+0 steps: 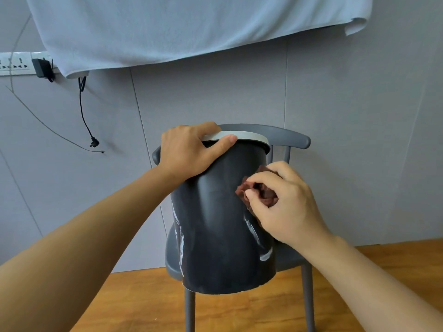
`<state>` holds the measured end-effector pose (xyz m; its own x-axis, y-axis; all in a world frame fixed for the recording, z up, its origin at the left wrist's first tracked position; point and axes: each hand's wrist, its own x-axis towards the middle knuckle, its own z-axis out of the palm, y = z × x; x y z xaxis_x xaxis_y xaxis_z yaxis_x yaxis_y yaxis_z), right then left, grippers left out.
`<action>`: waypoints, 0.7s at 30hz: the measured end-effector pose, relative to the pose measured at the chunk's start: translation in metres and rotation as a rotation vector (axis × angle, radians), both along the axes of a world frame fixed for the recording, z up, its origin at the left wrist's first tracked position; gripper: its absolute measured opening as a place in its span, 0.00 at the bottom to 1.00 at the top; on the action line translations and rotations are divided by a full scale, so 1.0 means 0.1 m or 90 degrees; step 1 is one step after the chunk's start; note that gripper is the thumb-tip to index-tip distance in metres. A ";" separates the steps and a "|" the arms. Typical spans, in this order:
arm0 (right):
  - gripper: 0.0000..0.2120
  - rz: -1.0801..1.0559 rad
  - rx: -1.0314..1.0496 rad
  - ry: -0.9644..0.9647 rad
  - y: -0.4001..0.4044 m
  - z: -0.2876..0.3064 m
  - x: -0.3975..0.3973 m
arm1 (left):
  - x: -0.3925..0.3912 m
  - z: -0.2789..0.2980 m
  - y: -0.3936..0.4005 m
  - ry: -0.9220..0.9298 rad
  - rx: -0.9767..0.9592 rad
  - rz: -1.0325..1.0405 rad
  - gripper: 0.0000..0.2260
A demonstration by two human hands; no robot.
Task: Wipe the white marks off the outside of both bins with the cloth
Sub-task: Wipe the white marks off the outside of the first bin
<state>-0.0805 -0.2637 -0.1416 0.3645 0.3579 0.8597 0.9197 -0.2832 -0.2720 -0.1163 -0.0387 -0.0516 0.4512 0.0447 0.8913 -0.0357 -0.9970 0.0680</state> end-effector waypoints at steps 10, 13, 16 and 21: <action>0.10 -0.007 0.020 -0.034 0.09 0.18 -0.01 | 0.08 0.01 -0.06 -0.010 0.018 -0.016 0.20; 0.10 -0.024 0.023 -0.026 0.15 0.25 0.00 | 0.13 0.03 -0.09 -0.010 0.031 -0.013 0.22; 0.09 0.028 -0.068 -0.033 0.04 0.15 -0.01 | 0.18 0.05 -0.04 0.013 0.019 -0.002 0.24; 0.09 0.077 -0.245 -0.018 -0.16 -0.11 -0.11 | 0.18 0.06 0.02 0.034 -0.014 0.008 0.24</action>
